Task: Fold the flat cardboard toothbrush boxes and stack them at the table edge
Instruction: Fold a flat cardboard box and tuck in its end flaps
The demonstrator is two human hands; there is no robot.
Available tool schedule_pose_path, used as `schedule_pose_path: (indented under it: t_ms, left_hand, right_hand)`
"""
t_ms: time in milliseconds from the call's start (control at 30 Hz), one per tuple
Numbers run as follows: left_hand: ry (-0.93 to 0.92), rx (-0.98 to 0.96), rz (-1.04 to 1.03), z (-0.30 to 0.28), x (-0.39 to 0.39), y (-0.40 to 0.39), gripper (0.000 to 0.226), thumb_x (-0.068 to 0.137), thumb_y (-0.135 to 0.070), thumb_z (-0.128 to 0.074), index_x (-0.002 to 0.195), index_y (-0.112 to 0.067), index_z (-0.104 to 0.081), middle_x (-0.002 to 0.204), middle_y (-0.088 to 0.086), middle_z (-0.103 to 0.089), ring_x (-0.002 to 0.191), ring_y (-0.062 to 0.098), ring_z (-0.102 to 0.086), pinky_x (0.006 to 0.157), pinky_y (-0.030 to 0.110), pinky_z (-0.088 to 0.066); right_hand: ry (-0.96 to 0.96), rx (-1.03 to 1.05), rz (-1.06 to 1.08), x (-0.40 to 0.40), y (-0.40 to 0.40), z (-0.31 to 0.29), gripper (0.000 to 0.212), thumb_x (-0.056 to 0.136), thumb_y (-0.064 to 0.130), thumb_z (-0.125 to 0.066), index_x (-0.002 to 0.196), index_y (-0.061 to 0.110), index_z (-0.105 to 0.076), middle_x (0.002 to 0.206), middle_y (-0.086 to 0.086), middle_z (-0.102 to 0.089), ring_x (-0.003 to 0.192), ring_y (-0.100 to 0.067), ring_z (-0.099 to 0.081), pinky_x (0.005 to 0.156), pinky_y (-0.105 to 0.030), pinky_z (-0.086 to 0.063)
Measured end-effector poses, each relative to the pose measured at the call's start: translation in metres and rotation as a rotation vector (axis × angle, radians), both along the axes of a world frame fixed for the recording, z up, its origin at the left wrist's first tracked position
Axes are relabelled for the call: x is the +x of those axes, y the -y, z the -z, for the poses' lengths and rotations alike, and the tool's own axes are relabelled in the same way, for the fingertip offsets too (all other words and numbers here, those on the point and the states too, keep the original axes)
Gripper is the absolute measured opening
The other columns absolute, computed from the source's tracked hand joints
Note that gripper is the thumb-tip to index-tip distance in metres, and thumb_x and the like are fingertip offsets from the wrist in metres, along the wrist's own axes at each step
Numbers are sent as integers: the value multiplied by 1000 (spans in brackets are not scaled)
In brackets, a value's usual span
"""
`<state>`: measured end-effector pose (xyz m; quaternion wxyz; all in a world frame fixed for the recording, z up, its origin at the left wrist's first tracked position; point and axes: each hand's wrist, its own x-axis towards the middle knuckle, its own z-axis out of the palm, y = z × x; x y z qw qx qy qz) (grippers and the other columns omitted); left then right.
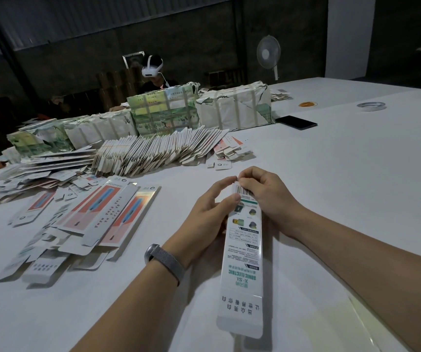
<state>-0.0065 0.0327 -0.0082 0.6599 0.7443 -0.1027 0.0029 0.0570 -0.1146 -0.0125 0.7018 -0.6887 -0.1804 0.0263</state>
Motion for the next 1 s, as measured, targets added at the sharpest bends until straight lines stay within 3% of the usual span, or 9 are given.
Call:
schedule_pose_path:
  t_ms: [100,367,500,633,733,900,1000]
  left_hand:
    - [8,-12,-13,-1,-2,1,33,105,-20,-51,137,-25,-50,106,31,-71,84,36,-66,80,50,-51]
    - [-17,-111,-6,2,1,-4,22,103,-20,-54,124,-28,-52,85,11,-76,65,22,-70,55,28,-57]
    - [8,-200,-60,7,6,-7,22,104,-20,-53,124,-29,-49,88,10,-76,69,24,-69,57,33,-57]
    - [-15,-252,-68,9,7,-8,19,104,-23,-54,120,-30,-46,89,17,-73,63,25,-65,45,26,-50]
    - [-17,-236,-55,9,7,-7,19,104,-23,-55,118,-30,-46,90,21,-69,64,28,-59,45,25,-49]
    - [-18,-234,-58,9,8,-7,21,103,-21,-54,120,-28,-44,96,26,-65,81,39,-53,50,28,-47]
    - [-11,-237,-53,12,9,-8,22,103,-21,-54,121,-27,-43,96,27,-63,80,39,-54,49,29,-46]
  right_hand:
    - [-1,21,-15,0,0,0,25,100,13,-54,78,21,-62,67,3,-65,60,-14,-65,61,-31,-51]
    - [1,86,-29,-5,0,-1,20,103,21,-52,88,16,-64,69,3,-70,62,-16,-69,56,-27,-54]
    - [-17,128,24,-6,-3,-3,11,104,21,-51,96,18,-58,78,5,-72,66,-13,-65,52,-27,-50]
    - [-18,125,9,-6,-1,-3,3,103,20,-51,103,23,-53,87,-2,-73,63,-13,-68,47,-24,-50]
    - [-25,112,-27,-5,1,-3,10,104,22,-50,110,28,-54,94,-11,-74,67,-16,-71,52,-28,-54]
    - [-9,80,-68,-4,4,-2,13,104,23,-49,106,29,-59,90,-5,-77,71,-19,-73,53,-31,-57]
    - [-3,78,-70,-3,4,-1,12,103,22,-50,106,27,-60,90,-6,-77,69,-18,-72,51,-32,-57]
